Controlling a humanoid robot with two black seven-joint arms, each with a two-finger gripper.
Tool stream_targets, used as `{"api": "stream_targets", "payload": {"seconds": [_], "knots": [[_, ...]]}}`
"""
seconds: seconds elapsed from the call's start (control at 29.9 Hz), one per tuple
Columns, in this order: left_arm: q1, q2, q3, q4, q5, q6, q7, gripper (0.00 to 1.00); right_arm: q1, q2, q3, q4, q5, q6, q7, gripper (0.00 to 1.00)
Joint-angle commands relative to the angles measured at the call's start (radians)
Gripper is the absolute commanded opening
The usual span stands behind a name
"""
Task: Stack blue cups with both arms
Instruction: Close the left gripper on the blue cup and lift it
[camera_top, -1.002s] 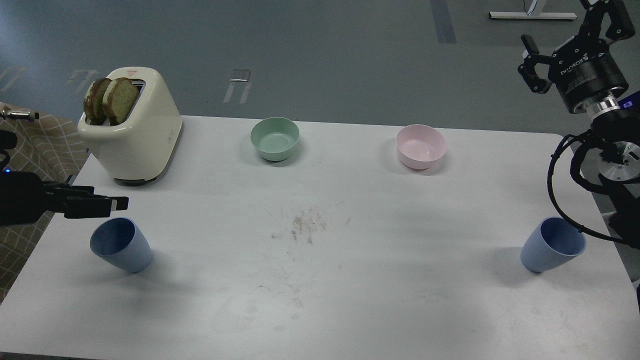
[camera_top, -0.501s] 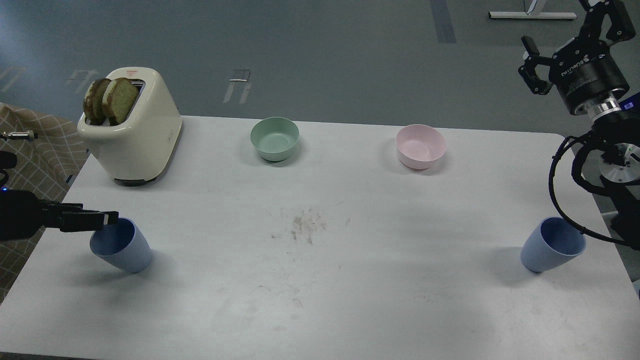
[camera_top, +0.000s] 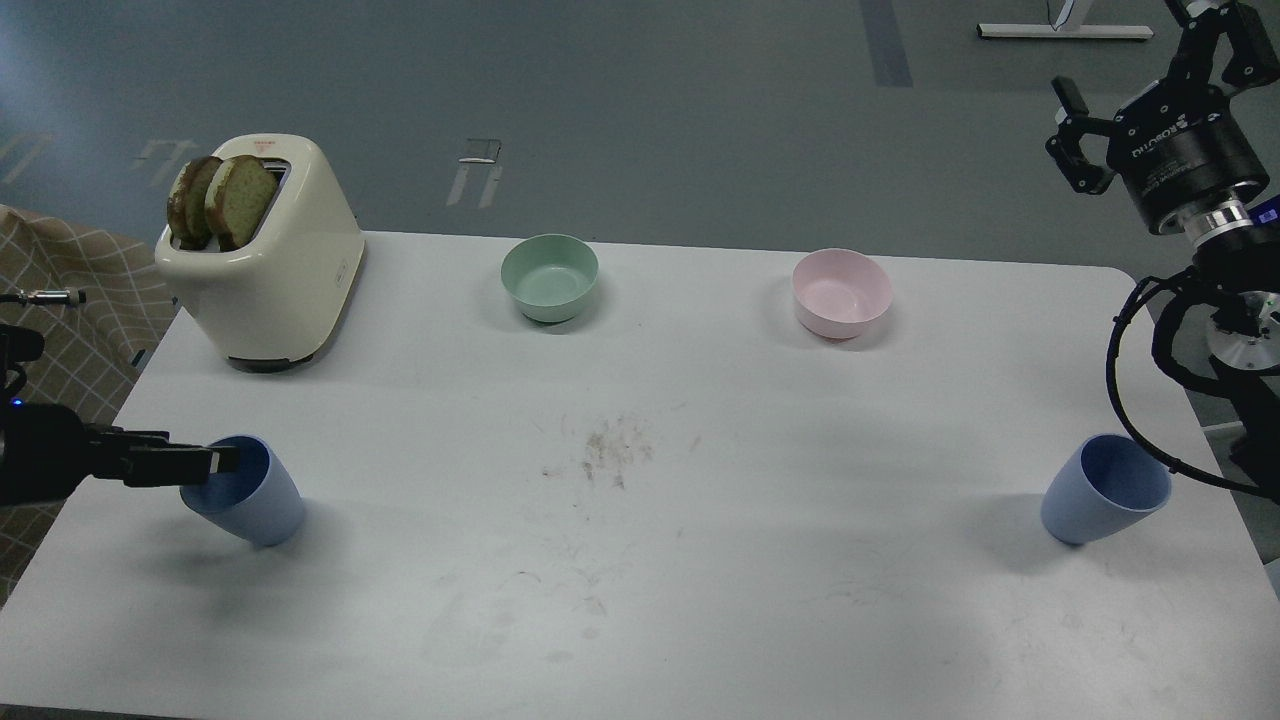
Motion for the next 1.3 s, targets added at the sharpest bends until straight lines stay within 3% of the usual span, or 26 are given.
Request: {"api": "stream_targets", "payload": {"seconds": [0.0,0.13,0.23,0.27,0.33,0.37,0.4,0.47,0.5,0.9,1.04,1.14,1.27], "knots": [[0.003,-0.031,0.000,0.021,0.002,0.018,0.000,0.98,0.000,0.000,0.000,-0.001,0.000,0.000,0.000,1.00],[0.009,-0.044,0.000,0.038,0.009,0.027,0.000,0.95,0.000,-0.002,0.000,0.001,0.000,0.000,0.000,1.00],[0.026,-0.045,0.000,0.041,0.035,0.030,0.000,0.82,-0.002,-0.014,0.000,0.001,0.000,0.000,0.000,1.00],[0.026,-0.050,0.000,0.050,0.041,0.037,0.000,0.70,-0.005,-0.014,0.000,0.005,0.000,0.000,0.000,1.00],[0.026,-0.059,0.000,0.060,0.043,0.043,0.000,0.56,-0.006,-0.017,0.000,0.010,0.000,0.000,0.000,1.00],[0.026,-0.063,0.000,0.064,0.043,0.046,0.000,0.42,-0.008,-0.022,0.000,0.014,0.000,0.000,0.000,1.00],[0.026,-0.064,0.000,0.064,0.043,0.046,0.000,0.36,-0.008,-0.022,0.000,0.016,0.000,0.000,0.000,1.00],[0.026,-0.064,0.000,0.064,0.043,0.046,0.000,0.10,-0.010,-0.023,0.000,0.017,0.000,0.000,0.000,1.00],[0.026,-0.065,-0.001,0.066,0.043,0.047,0.000,0.02,-0.010,-0.023,0.000,0.017,0.000,0.000,0.000,1.00],[0.023,-0.050,-0.006,0.055,0.049,0.070,0.000,0.00,-0.013,-0.023,0.003,0.020,0.000,0.000,0.000,1.00],[-0.002,-0.010,-0.019,-0.035,0.057,0.070,0.000,0.00,-0.007,-0.028,0.006,0.022,0.000,0.000,0.000,1.00],[-0.104,0.016,-0.015,-0.156,0.060,0.063,0.000,0.00,0.021,-0.040,0.008,0.039,0.000,0.000,0.000,1.00],[-0.204,0.007,-0.015,-0.227,0.083,0.038,0.000,0.00,0.069,-0.043,0.005,0.050,0.000,0.000,0.000,1.00]]}}
